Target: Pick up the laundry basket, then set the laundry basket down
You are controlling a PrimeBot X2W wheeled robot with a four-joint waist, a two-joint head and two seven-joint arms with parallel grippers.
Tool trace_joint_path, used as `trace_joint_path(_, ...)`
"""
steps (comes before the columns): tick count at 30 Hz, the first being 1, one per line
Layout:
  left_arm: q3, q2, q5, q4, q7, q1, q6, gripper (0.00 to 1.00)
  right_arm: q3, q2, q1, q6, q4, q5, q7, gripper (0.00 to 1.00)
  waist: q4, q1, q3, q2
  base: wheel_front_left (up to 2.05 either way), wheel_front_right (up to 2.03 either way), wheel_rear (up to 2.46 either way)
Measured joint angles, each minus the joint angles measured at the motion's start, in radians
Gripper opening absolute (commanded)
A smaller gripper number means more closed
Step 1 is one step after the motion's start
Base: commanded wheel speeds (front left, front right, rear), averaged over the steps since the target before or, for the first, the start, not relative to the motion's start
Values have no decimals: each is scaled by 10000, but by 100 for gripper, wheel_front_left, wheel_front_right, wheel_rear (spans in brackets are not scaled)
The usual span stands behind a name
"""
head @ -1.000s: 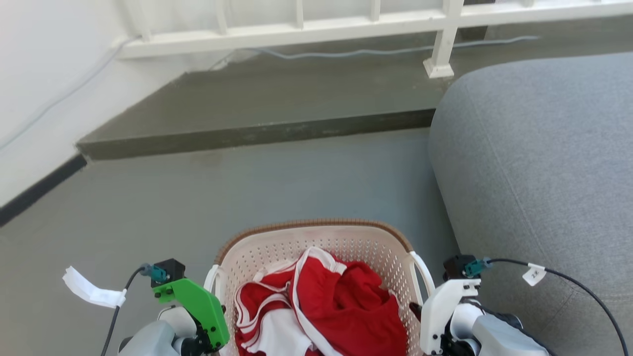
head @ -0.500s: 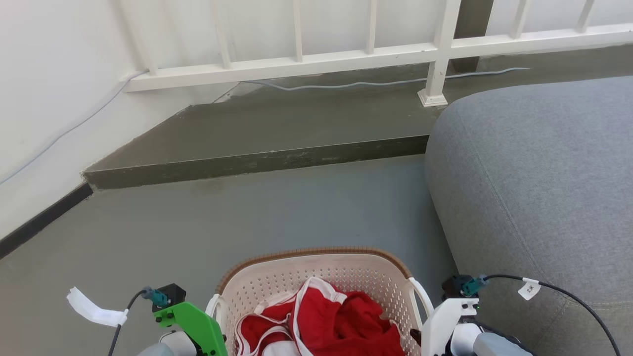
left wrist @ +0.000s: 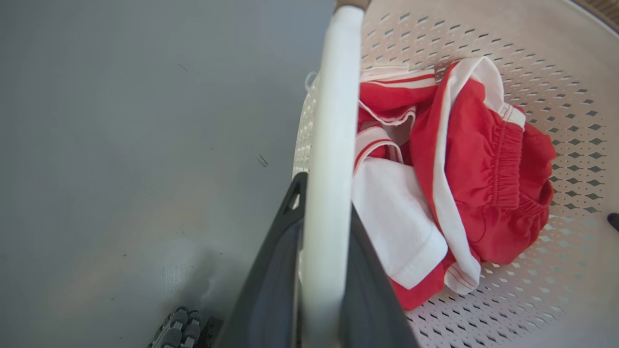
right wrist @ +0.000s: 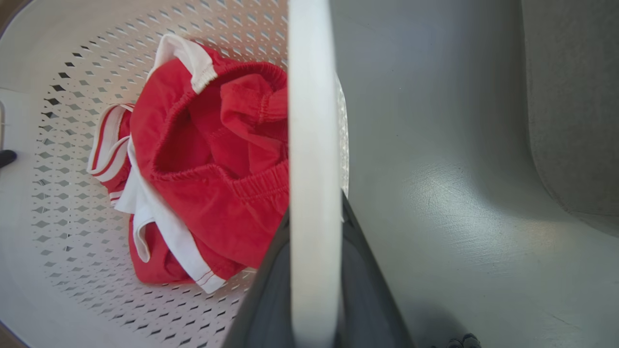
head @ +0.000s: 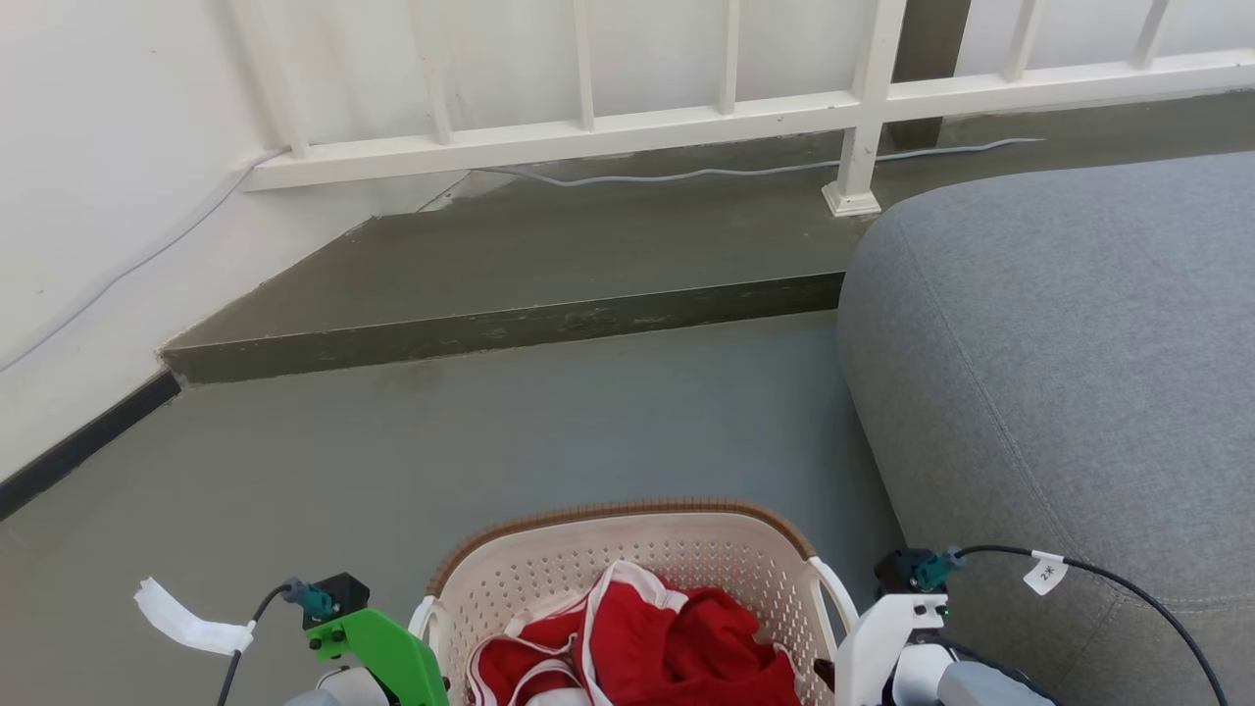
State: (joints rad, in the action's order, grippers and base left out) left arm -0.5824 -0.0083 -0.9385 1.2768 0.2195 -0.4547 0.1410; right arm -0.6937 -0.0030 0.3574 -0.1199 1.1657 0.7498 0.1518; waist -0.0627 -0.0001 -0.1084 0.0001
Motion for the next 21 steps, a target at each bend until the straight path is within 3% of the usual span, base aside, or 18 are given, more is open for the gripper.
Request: trace_joint_path(21, 0, 2, -2, 27, 48, 2, 0, 0, -259, -15, 0, 84, -36, 384, 46, 0, -37, 0, 62, 0, 0, 0, 0)
